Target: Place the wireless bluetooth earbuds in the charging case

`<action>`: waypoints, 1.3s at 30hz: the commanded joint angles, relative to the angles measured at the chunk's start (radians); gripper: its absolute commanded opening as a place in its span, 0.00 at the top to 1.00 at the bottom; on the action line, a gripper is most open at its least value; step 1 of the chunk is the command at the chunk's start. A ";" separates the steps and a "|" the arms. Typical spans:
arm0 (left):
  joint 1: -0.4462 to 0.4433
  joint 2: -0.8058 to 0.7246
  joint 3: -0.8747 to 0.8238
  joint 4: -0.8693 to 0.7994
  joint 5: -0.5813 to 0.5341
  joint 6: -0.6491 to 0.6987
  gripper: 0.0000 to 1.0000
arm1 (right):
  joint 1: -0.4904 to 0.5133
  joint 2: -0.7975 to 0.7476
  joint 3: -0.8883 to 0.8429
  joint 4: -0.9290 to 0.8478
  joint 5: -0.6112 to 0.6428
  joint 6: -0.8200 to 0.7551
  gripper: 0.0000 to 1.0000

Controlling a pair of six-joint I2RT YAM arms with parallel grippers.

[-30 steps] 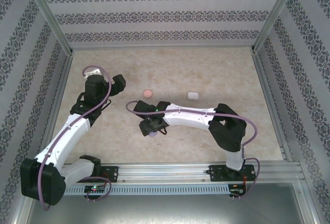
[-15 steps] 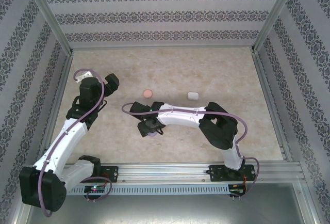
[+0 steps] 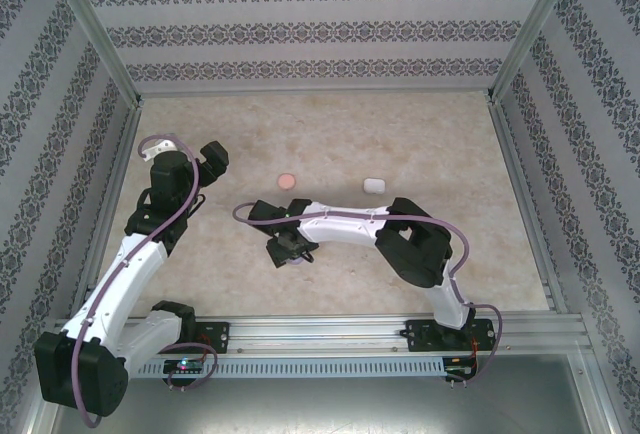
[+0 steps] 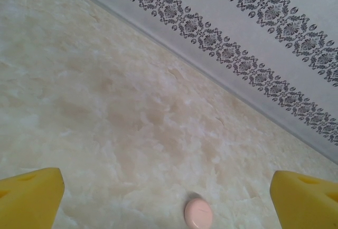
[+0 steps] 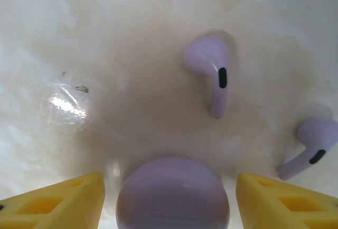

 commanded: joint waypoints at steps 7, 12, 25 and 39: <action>0.015 -0.027 -0.015 -0.007 -0.008 -0.013 0.01 | 0.016 0.047 0.024 -0.034 0.021 0.024 0.37; 0.016 -0.033 -0.017 -0.007 -0.006 -0.018 0.01 | 0.019 0.045 0.015 -0.035 0.018 0.031 0.40; 0.016 -0.034 -0.005 -0.005 0.028 -0.029 0.00 | 0.036 -0.001 -0.030 -0.021 0.001 0.059 0.62; 0.014 0.012 -0.014 0.127 0.326 -0.008 0.00 | -0.055 -0.322 -0.078 0.021 0.052 0.100 0.64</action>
